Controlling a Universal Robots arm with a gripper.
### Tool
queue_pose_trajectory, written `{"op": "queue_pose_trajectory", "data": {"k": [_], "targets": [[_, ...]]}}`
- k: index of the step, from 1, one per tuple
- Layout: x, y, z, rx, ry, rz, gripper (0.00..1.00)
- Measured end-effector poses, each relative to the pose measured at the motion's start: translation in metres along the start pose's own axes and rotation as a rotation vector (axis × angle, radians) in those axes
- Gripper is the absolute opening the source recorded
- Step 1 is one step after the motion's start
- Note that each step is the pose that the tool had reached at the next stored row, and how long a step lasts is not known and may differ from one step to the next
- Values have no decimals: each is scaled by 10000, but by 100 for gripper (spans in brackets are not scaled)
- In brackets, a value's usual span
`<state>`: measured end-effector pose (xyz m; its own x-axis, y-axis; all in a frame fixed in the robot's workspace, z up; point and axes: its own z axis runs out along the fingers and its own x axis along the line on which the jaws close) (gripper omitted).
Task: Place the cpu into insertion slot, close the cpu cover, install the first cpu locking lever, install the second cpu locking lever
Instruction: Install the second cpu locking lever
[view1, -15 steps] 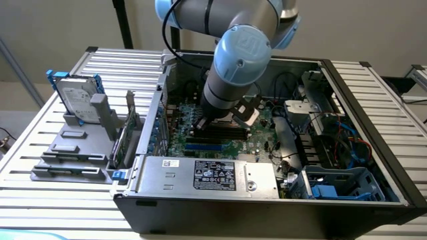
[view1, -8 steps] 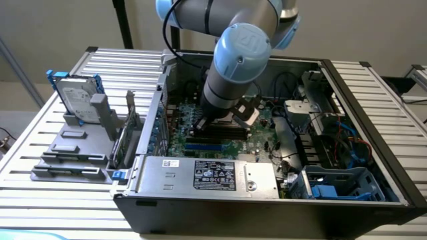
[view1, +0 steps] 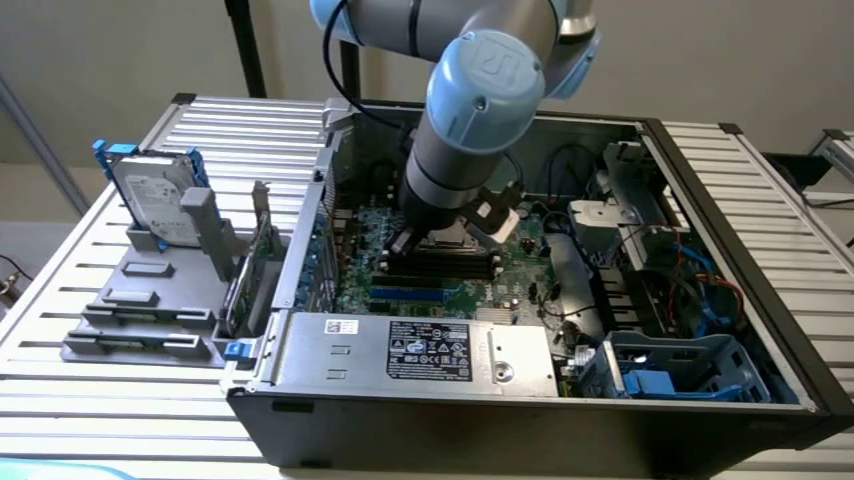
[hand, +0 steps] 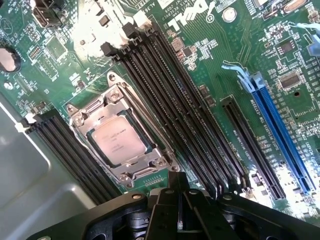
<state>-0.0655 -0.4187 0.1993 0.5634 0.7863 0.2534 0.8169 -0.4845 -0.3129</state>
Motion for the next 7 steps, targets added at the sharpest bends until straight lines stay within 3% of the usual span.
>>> {"op": "queue_pose_trajectory", "data": {"k": [7], "targets": [[-1,-3,-2,1,0,0,11]]}}
